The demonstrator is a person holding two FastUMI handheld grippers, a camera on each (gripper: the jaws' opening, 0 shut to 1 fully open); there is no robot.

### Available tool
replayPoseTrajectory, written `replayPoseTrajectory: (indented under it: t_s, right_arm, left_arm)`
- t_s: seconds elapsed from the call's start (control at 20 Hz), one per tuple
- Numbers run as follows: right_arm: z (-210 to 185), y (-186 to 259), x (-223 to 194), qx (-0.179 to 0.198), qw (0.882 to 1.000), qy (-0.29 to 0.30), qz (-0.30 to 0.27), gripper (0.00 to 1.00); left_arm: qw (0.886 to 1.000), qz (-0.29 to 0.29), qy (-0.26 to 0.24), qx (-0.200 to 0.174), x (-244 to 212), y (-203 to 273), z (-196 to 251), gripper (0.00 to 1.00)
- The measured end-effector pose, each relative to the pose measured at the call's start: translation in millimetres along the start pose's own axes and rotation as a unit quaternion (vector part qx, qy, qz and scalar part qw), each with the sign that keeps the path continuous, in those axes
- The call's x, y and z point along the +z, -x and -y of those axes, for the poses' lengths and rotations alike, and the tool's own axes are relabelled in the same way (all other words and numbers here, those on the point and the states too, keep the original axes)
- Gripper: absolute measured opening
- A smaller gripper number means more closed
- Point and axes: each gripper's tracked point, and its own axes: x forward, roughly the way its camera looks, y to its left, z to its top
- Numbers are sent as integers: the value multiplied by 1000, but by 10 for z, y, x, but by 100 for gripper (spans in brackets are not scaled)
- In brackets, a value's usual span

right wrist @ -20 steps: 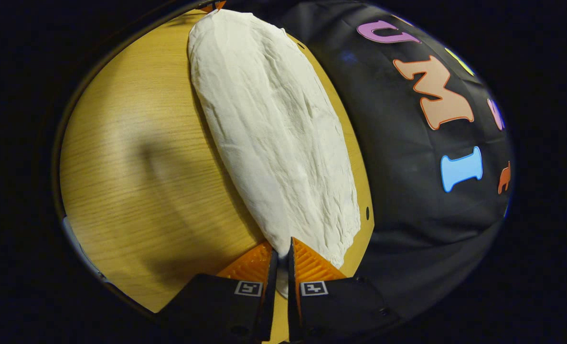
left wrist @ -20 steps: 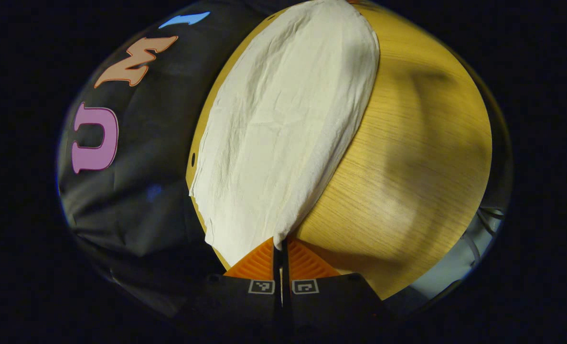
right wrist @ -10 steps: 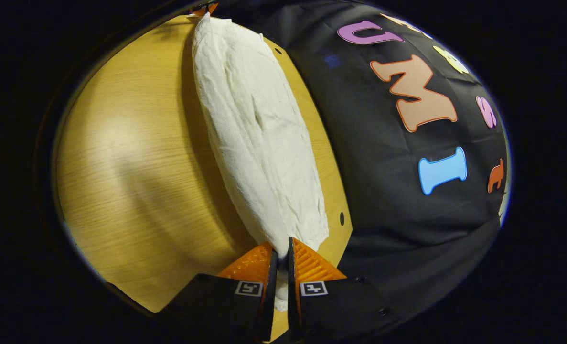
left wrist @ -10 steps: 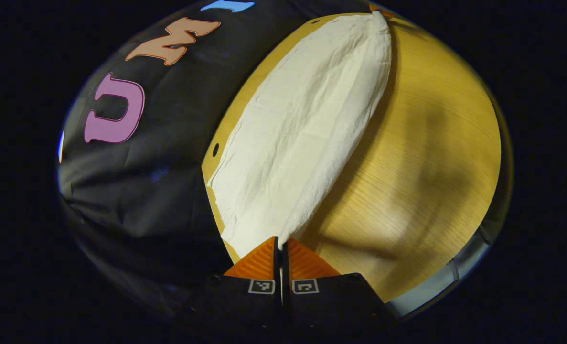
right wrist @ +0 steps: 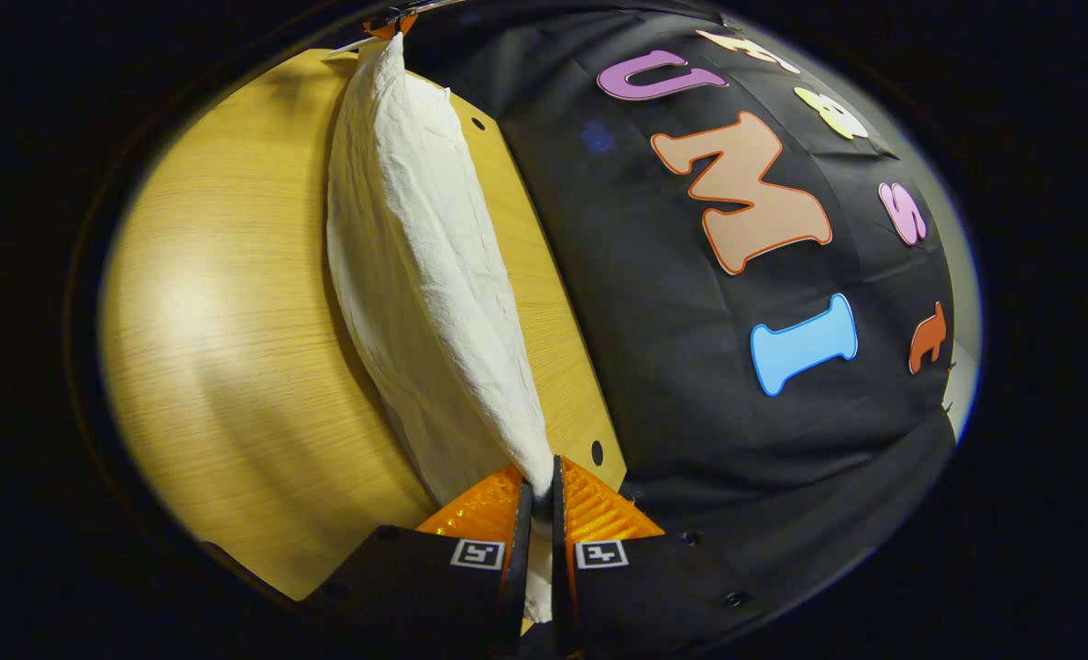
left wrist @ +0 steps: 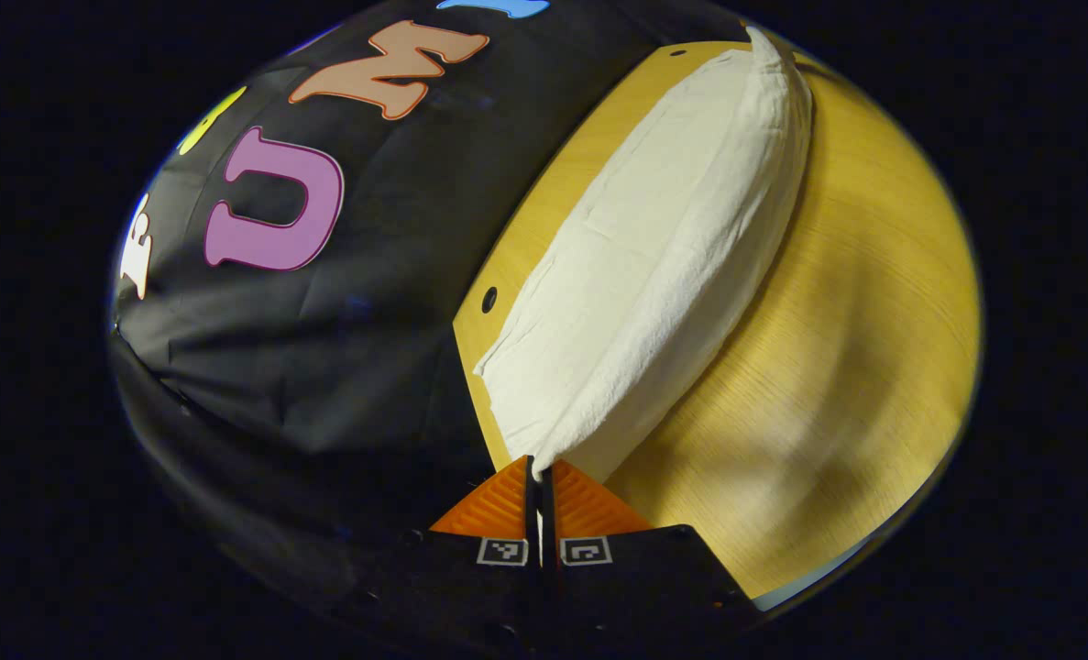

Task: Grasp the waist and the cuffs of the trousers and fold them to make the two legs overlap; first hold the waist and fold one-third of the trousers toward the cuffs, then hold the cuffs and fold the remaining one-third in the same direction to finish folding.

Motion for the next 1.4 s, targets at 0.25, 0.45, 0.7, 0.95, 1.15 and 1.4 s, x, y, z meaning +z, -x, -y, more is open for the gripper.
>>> replayPoseTrajectory:
  t_s: [0.25, 0.45, 0.7, 0.95, 1.15, 1.4]
  right_arm:
    - [309, -289, 163, -26, 1000, 10, -1, 17]
    - [484, -481, 252, -47, 998, 16, -32, 17]
    - [551, -768, 267, -55, 996, 28, -62, 17]
    - [479, -1272, 194, -36, 997, 11, -63, 17]
    - [331, -1722, 97, -15, 996, -24, -81, 14]
    - [142, -2064, 41, -17, 993, -56, -100, 20]
  left_arm:
    - [1000, 27, 2, 12, 289, -231, -356, 0]
    - [998, 68, -9, 7, 587, -595, -696, 0]
    - [994, 107, 0, -1, 895, -1064, -880, 0]
    - [995, 94, 18, 4, 1047, -1401, -812, 0]
    - [997, 73, 37, 11, 1076, -1688, -670, 0]
    - [995, 62, 72, 20, 1094, -1932, -569, 0]
